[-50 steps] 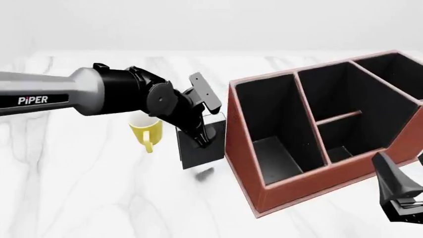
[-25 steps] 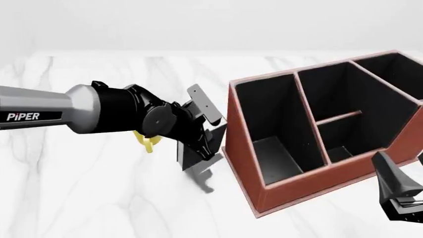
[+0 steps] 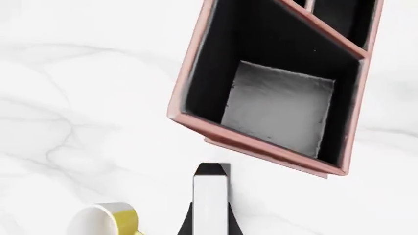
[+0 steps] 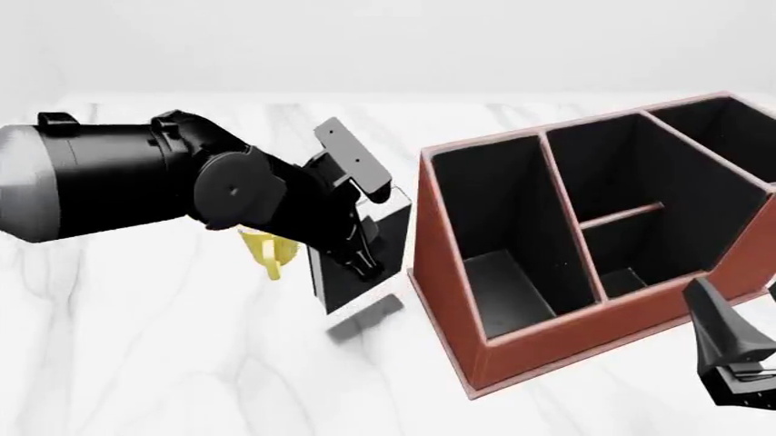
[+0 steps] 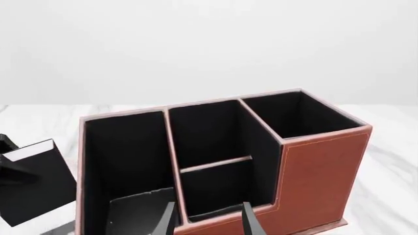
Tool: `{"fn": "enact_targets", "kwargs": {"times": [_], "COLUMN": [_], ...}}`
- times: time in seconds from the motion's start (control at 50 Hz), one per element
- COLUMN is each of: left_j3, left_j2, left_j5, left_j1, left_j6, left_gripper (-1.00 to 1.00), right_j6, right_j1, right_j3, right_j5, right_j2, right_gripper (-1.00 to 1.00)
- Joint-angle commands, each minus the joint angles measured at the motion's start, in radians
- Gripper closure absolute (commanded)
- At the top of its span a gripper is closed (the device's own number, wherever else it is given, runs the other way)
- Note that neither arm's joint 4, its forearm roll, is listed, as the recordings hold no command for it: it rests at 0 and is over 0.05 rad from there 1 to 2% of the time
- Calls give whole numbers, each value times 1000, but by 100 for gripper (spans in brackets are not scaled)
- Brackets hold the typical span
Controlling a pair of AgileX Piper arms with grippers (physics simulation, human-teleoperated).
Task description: Pick up the book and place it in the back compartment of the caddy.
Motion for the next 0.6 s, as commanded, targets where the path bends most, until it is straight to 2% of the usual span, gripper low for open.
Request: {"fn": "enact_targets", "kwargs": {"times": [0.02, 0.14, 0.24, 0.3, 0.32, 0.5, 0.52, 0.54, 0.58, 0.6], "left_j3": [-115, -220, -333, -461, -462, -760, -761, -853, -978, -983], "left_j2": [-128, -165, -186, -191, -191, -100, -100, -58, 0, 2], "left_j5": [173, 292, 399, 485, 485, 616, 616, 653, 696, 699], "left_j1": [-16, -26, -5, -10, -10, -37, -37, -53, -64, -64], "left_j6": [25, 53, 142, 180, 180, 263, 263, 279, 287, 287], "left_gripper": [100, 100, 100, 100, 100, 100, 100, 100, 100, 100], "right_j6": [-2, 0, 2, 1, 1, 1, 1, 0, 2, 2], "right_j1": [0, 0, 0, 2, 2, 0, 0, 1, 0, 0], "right_j3": [0, 0, 0, 0, 0, 0, 0, 0, 0, 0], "right_j5": [4, 3, 6, -11, -11, 14, 14, 15, 15, 14], "right_j2": [-4, -4, -7, 9, 9, -14, -14, -16, -15, -15], "right_gripper": [-100, -100, -100, -100, -100, -100, -100, -100, -100, -100]}}
